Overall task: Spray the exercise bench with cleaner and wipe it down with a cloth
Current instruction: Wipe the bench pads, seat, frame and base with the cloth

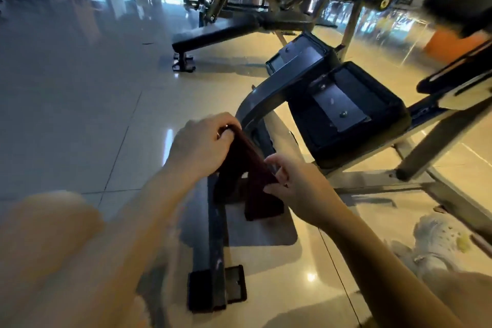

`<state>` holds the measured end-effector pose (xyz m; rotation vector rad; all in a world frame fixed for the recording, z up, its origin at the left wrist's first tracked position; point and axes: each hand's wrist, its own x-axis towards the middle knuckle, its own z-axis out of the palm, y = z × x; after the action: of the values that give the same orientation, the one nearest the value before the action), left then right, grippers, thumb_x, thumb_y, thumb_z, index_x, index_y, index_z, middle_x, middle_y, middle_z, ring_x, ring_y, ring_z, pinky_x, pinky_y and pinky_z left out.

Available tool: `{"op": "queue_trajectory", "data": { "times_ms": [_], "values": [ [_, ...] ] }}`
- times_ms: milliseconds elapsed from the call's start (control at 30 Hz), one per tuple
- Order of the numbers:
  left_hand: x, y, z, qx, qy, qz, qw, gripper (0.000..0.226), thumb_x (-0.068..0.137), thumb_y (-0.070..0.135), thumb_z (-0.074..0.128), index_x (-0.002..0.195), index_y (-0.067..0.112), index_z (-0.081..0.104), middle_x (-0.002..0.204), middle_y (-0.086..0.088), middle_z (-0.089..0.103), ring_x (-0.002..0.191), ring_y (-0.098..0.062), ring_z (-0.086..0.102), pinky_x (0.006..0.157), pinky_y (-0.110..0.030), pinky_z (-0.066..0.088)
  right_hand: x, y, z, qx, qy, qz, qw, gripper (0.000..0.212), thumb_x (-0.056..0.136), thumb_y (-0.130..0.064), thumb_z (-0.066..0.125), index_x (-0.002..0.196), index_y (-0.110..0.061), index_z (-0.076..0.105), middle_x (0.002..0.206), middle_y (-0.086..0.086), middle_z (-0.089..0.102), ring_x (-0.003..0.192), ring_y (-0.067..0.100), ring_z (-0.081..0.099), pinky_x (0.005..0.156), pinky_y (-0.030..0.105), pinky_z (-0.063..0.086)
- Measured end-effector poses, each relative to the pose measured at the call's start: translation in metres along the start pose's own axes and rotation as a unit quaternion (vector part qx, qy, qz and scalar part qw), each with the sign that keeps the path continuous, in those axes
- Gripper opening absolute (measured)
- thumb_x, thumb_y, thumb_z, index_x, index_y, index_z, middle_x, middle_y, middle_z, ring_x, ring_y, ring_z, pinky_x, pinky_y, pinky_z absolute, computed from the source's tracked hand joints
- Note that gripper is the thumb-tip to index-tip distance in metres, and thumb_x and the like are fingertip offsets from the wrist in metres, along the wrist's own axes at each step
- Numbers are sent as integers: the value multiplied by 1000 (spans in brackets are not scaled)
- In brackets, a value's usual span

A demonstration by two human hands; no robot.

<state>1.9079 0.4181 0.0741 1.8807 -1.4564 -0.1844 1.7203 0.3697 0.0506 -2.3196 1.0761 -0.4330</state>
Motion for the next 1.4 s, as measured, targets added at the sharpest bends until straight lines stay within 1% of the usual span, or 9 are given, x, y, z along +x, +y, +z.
{"op": "queue_trajectory", "data": {
  "times_ms": [267,400,500,633,733,933,1100,1233,1400],
  "values": [
    [36,-40,-73,-3,-199,164,966,9,94,21,58,90,29,56,96,4,60,93,-14,56,76,-23,42,-17,-72,-43,-124,153,85,977,14,96,-22,59,89,-31,50,83,-19,51,79,-3,48,65,14,34],
    [40,-54,-79,48,-144,212,965,6,96,19,56,96,22,61,94,-3,64,90,-19,58,76,-28,40,-20,-110,-47,-174,135,97,971,6,97,-24,58,95,-30,59,89,-15,57,90,7,55,75,24,38],
    [41,-61,-81,-58,-175,182,966,14,98,18,52,88,27,56,92,0,60,80,-24,64,61,-31,53,-21,-129,-50,-205,131,108,964,8,97,-27,57,96,-28,64,90,-15,57,89,4,55,74,21,37],
    [51,-59,-87,-44,-204,236,949,11,88,32,67,87,36,56,94,11,59,88,-10,57,72,-26,48,-28,-131,-42,-57,169,131,975,16,88,-16,69,78,-26,63,83,-8,61,86,10,59,78,29,49],
    [61,-53,-92,24,-196,304,932,42,70,31,83,97,28,51,92,16,46,86,-6,43,67,-16,32,-30,-126,-29,95,220,138,961,16,81,-5,72,74,-17,64,81,5,63,87,25,63,83,44,54],
    [106,-71,-64,-60,-159,386,907,38,70,21,83,80,29,47,83,15,53,78,-6,51,70,-33,47,-14,-103,-35,135,246,130,951,10,76,-19,77,77,-16,67,73,-5,65,75,12,64,64,24,50],
    [155,-77,-33,-135,-162,421,882,29,69,20,85,75,32,59,83,15,63,80,-6,61,73,-22,49,20,-82,-54,159,283,128,937,27,60,-34,78,84,-22,71,79,-8,68,82,9,66,63,21,54],
    [181,-83,-18,-168,-180,379,892,24,68,13,85,73,28,67,86,15,67,84,-5,64,73,-17,51,39,-70,-49,-1,321,115,940,35,77,-2,76,93,-31,65,90,-16,64,96,-4,59,73,7,48],
    [197,-90,-9,-171,-188,351,901,13,75,15,79,80,24,71,87,17,64,86,-3,60,69,-9,45,47,-61,-25,-226,371,152,888,28,78,3,74,99,-15,71,100,-7,56,88,-2,48,71,5,33]
  ]
}}
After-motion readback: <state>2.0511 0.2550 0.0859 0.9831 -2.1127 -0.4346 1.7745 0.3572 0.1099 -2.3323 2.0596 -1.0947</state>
